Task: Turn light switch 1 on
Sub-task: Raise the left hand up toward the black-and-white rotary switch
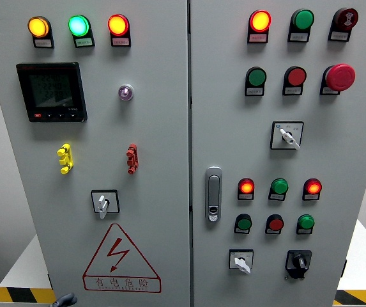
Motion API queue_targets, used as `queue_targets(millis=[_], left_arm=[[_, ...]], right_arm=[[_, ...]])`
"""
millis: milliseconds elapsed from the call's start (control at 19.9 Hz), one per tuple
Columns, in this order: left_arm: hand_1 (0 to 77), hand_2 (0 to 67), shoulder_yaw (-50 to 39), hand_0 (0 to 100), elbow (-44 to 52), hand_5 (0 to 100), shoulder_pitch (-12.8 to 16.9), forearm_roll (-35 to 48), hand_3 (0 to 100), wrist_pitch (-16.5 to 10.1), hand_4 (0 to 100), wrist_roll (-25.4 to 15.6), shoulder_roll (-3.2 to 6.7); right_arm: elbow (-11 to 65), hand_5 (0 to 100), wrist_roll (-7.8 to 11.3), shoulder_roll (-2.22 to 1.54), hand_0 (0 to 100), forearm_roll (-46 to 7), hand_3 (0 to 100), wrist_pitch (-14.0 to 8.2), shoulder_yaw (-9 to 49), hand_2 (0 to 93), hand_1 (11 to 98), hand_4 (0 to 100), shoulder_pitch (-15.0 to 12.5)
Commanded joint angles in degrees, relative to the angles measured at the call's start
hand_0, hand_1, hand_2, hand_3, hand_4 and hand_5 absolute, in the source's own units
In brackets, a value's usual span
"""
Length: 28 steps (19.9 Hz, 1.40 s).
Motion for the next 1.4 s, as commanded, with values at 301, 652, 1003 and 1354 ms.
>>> queue_targets(millis=[301,652,1003,1354], left_arm=[[41.3,20.4,1.6,0,-6.3,46,-5.6,-4.7,55,0.1,75,4.9,-0.07],[52.2,21.8,2.2,0,-8.3,47,-9.3,-4.7,57,0.9,74,9.2,-1.13],[56.2,24.5,7.5,0,-8.1,49,-13.7,-4.9,60,13.3,74,11.0,-1.30],[57.5,28.5,9.0,0,-8.2,48,-14.9,-4.9,63,17.0,76,13.6,-1.65]], right_arm=[[0.0,15,0.00,0.00,0,0.0,11,0.0,0.0,0.0,22.3,23,0.0],[0.0,15,0.00,0.00,0,0.0,11,0.0,0.0,0.0,22.3,23,0.0],[0.0,15,0.00,0.00,0,0.0,11,0.0,0.0,0.0,22.3,23,0.0],[0.0,15,0.00,0.00,0,0.0,11,0.0,0.0,0.0,22.3,23,0.0]])
